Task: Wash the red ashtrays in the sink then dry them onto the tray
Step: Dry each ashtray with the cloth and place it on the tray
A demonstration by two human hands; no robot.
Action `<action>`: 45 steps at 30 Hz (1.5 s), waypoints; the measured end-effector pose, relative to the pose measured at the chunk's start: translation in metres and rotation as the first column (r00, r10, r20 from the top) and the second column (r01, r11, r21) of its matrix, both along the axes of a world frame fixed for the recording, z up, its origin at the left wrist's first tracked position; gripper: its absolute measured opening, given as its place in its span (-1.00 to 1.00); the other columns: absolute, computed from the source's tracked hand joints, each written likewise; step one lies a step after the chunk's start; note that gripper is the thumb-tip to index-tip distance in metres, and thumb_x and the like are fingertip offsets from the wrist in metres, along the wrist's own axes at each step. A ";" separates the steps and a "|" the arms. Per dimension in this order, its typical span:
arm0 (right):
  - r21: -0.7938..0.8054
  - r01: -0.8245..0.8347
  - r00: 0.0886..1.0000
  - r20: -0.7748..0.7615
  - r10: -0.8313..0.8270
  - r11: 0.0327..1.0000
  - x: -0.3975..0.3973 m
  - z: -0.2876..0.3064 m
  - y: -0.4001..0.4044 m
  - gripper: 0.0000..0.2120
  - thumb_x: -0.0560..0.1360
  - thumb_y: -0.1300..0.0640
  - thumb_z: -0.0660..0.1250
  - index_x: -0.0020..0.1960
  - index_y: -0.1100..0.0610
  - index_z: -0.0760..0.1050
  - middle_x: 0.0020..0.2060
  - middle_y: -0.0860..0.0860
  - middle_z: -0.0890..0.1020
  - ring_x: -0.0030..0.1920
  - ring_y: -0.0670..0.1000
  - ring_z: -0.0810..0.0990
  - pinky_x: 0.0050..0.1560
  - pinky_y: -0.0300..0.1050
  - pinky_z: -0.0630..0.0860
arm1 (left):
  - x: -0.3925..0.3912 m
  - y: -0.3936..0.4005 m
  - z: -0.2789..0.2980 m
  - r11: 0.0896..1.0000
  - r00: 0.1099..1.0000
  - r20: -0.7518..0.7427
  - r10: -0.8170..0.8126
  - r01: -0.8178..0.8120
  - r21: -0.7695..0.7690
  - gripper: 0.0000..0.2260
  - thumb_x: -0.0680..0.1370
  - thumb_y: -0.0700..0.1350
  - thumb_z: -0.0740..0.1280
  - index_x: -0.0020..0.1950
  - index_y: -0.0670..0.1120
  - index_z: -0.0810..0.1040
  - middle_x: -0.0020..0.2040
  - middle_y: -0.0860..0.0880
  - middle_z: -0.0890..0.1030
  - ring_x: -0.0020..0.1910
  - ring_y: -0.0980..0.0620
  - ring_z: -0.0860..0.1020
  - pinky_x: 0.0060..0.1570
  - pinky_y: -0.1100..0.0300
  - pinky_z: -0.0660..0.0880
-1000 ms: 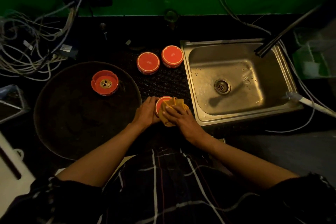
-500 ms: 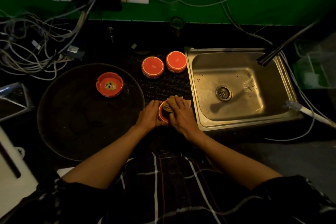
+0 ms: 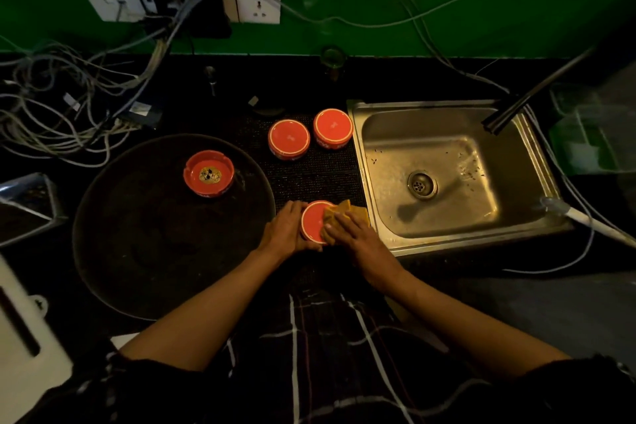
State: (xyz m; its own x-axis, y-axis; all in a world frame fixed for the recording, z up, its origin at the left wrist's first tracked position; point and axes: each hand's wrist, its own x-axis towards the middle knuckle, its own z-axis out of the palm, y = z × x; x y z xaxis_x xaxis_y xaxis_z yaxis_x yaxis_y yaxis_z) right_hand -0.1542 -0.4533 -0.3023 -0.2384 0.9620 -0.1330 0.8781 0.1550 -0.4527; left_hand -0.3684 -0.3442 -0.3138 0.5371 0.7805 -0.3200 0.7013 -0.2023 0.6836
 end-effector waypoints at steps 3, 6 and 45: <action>0.062 0.082 0.995 -0.059 -0.079 0.995 0.002 0.013 0.027 -0.56 0.63 0.02 0.23 0.48 0.07 0.37 0.49 0.12 0.35 0.48 0.18 0.29 0.47 0.08 0.27 | 0.000 0.002 0.000 1.000 1.000 -0.015 0.006 -0.006 -0.006 -0.05 0.13 0.31 0.61 0.40 -0.01 0.35 0.28 0.01 0.45 0.24 -0.01 0.48 0.06 -0.06 0.53; 0.039 0.194 0.981 -0.020 -0.193 0.980 -0.025 0.021 0.056 -0.56 0.61 -0.08 0.17 0.36 0.16 0.49 0.29 0.20 0.54 0.32 0.25 0.46 0.42 0.11 0.29 | -0.001 0.002 0.000 1.000 1.000 -0.025 0.010 -0.010 -0.002 -0.09 0.13 0.29 0.62 0.36 0.01 0.37 0.25 0.02 0.46 0.21 -0.01 0.49 0.05 -0.08 0.54; 0.055 0.212 0.977 -0.030 -0.211 0.976 -0.087 0.013 0.048 -0.61 0.60 0.15 0.21 0.39 0.22 0.46 0.39 0.20 0.47 0.42 0.25 0.38 0.41 0.11 0.24 | 0.002 -0.004 0.008 0.999 0.999 -0.028 0.030 -0.029 0.025 -0.51 0.45 0.00 0.45 0.32 -0.04 0.41 0.21 -0.07 0.48 0.14 -0.15 0.55 -0.11 0.06 0.43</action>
